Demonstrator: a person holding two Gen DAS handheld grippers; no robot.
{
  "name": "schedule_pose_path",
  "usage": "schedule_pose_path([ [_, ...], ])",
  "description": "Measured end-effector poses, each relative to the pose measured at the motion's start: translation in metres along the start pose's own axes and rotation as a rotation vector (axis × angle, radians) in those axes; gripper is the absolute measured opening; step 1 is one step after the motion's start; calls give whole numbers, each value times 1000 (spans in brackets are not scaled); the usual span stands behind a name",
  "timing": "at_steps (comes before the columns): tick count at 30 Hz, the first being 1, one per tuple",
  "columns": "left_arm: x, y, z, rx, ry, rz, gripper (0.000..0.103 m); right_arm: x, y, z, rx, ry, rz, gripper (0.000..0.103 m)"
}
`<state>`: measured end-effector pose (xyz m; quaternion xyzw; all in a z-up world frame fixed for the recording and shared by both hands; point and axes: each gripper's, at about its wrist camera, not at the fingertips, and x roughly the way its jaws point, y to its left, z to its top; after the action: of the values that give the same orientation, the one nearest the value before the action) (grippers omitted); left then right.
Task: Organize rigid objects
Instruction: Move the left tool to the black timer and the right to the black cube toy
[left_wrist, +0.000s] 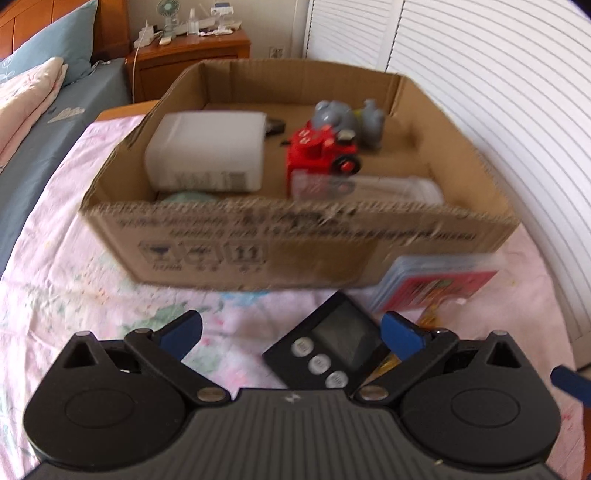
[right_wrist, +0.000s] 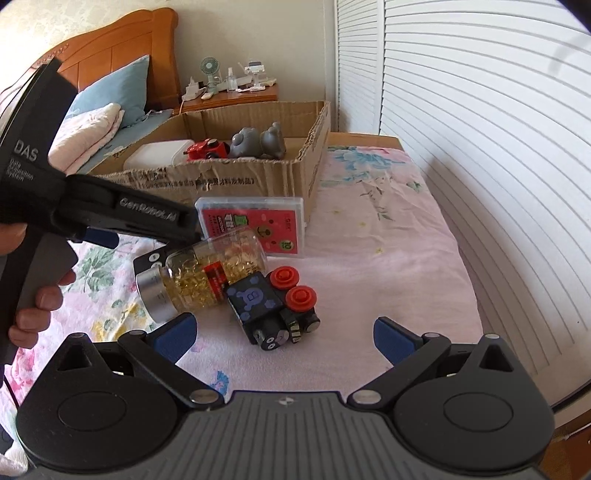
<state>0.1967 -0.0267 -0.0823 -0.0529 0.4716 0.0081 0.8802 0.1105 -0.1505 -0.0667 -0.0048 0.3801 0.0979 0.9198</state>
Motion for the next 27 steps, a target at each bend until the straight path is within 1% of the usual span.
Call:
schedule_pose_path([
  [2, 1, 7, -4, 6, 16, 13, 102, 5, 1, -2, -30, 14, -10, 103],
  [6, -4, 25, -14, 10, 12, -38, 102, 14, 4, -8, -108, 44, -38, 103],
  [9, -10, 30, -19, 69, 29, -71, 102, 18, 3, -11, -140, 59, -34, 103],
  [11, -13, 30, -24, 113, 44, -116, 102, 19, 3, -12, -151, 60, -23, 103],
  [13, -16, 27, -30, 184, 47, -147, 102, 20, 2, -12, -151, 62, 4, 103],
  [15, -17, 23, -33, 247, 51, -142, 102, 22, 1, -11, -150, 61, 17, 103],
  [17, -16, 22, -36, 289, 40, -98, 103, 23, 2, -10, -162, 60, 25, 103],
  [18, -16, 25, -36, 283, 26, -97, 102, 24, 1, -10, -166, 59, 31, 103],
  [20, -15, 33, -33, 247, 26, -80, 102, 24, 0, -11, -174, 54, 42, 103],
  [25, -13, 59, -28, 146, 3, -12, 102, 21, -3, -14, -197, 35, 67, 103],
  [27, -13, 66, -27, 129, 3, -2, 102, 22, -4, -12, -211, 40, 82, 103],
])
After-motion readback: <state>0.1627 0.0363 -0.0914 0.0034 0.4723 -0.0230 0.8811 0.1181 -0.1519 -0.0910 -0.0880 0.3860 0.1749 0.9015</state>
